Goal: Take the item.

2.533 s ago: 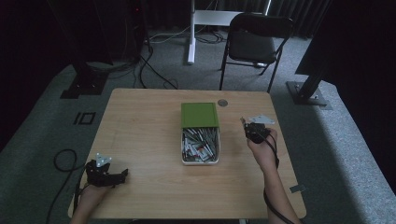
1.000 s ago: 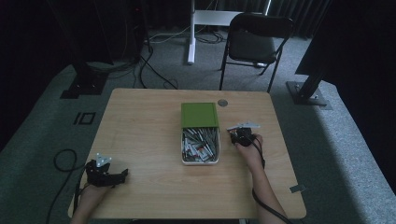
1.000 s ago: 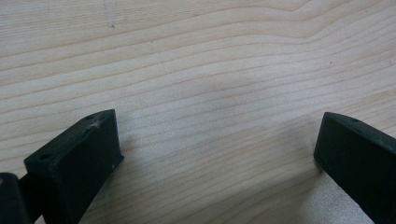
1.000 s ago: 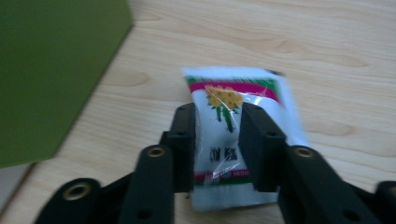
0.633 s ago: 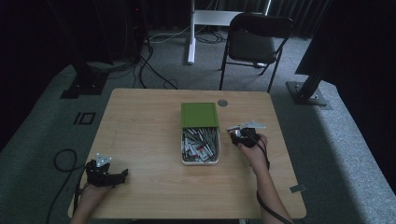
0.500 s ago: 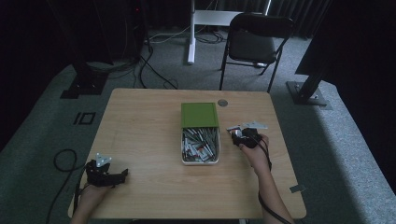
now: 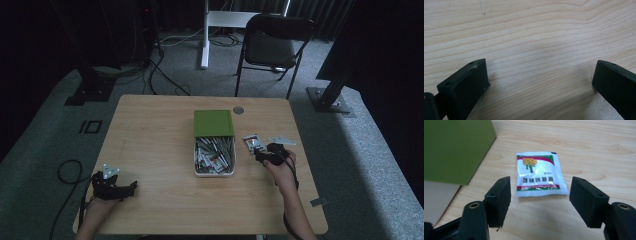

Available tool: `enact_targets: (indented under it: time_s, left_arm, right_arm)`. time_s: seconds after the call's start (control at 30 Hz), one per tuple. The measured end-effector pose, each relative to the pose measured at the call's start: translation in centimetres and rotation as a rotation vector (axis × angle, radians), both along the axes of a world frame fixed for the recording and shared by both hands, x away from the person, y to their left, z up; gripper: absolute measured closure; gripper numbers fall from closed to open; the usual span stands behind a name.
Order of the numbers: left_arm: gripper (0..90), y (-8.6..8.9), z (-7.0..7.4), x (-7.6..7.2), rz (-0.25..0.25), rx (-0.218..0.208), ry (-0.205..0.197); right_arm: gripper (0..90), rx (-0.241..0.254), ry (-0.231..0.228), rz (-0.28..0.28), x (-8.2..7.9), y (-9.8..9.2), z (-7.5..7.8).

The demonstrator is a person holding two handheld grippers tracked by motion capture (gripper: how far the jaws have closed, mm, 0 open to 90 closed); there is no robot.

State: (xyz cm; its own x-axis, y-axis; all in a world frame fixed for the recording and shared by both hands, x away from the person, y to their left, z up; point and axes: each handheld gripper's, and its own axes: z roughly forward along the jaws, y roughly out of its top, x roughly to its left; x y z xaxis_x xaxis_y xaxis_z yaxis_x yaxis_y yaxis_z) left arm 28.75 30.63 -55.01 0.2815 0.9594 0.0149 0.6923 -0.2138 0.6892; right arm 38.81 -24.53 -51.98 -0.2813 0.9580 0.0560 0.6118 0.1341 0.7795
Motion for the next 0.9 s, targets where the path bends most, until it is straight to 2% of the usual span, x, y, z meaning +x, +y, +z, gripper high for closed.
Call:
enact_targets:
  time_s: [0.23,0.4,0.7,0.9]
  left_arm:
    - [1.3,0.0,0.0,0.0,0.000,0.000,0.000]
    - [1.3,0.0,0.0,0.0,0.000,0.000,0.000]
    - [1.3,0.0,0.0,0.0,-0.001,0.002,0.001]
    - [1.3,0.0,0.0,0.0,-0.001,0.002,0.002]
  right_arm:
    - [28.1,0.002,0.000,-0.020,-1.3,-1.2,-0.3]
    - [20.5,0.018,0.000,-0.041,-2.2,-1.9,-0.5]
    - [19.2,0.004,0.024,-0.073,-3.9,-3.2,-1.3]
    - [18.3,-0.006,0.020,-0.107,-5.1,-4.0,-1.8]
